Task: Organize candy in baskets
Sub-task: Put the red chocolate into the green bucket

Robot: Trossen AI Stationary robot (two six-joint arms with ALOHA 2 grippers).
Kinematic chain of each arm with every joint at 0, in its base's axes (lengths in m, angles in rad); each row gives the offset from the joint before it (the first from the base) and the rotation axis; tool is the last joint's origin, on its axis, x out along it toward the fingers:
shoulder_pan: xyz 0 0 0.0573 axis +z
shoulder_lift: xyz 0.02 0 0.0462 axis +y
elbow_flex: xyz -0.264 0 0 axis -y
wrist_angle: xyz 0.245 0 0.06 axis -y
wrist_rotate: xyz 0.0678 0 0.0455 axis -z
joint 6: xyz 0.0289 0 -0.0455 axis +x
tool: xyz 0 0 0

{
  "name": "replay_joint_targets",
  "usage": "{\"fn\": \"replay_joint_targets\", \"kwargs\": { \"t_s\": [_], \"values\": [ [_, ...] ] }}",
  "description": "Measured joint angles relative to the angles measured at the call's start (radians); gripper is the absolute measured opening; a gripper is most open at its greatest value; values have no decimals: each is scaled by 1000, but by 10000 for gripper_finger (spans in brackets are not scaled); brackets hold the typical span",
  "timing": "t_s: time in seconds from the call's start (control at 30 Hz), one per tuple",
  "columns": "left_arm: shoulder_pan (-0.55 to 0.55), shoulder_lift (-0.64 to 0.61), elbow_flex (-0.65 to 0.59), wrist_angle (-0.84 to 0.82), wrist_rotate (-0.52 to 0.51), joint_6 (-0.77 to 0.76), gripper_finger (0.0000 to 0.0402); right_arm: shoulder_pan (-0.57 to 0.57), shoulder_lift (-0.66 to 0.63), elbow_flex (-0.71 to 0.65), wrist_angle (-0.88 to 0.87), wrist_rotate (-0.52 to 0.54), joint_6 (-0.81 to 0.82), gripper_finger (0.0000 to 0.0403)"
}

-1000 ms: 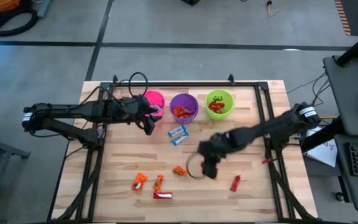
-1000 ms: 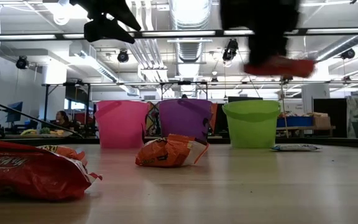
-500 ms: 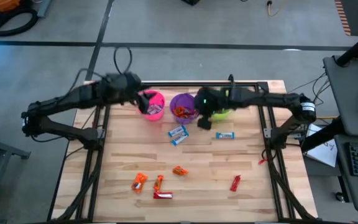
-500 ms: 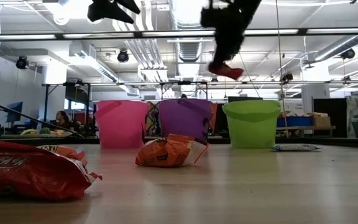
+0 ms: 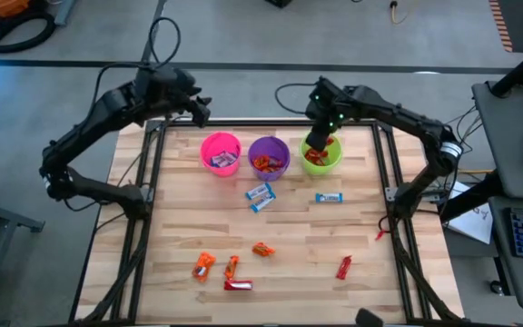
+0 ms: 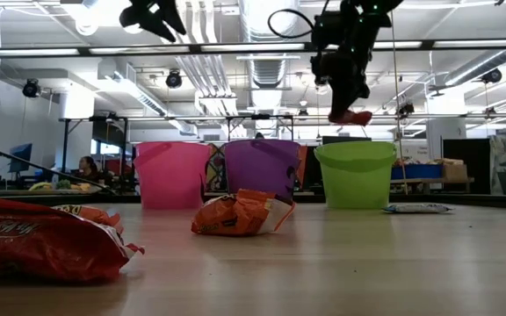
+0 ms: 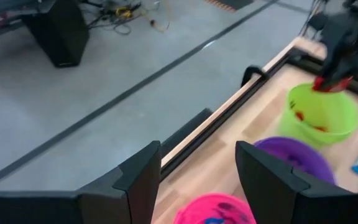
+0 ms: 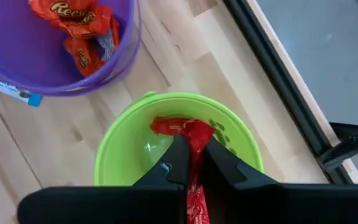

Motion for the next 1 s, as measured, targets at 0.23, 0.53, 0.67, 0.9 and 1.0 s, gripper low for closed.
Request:
{"fn": "replay_joint_targets", "kwargs": {
  "t_s": [0.23,0.53,0.67,0.9,1.0],
  "values": [
    [57,58,-35,-5,-10,40,190,-62,24,0,0,-11,-55,16],
    [86,122,-32,57,-88,44,190,-71,89,-3,12,-45,-161,30],
    [94,136,-32,58,-131,33,190,-71,105,-3,3,-71,-200,30],
    [104,136,-32,55,-240,11,190,-82,108,-13,-22,-191,-315,30],
    [115,136,-32,55,-243,11,190,-87,108,-26,-21,-240,-332,31]
  ]
}}
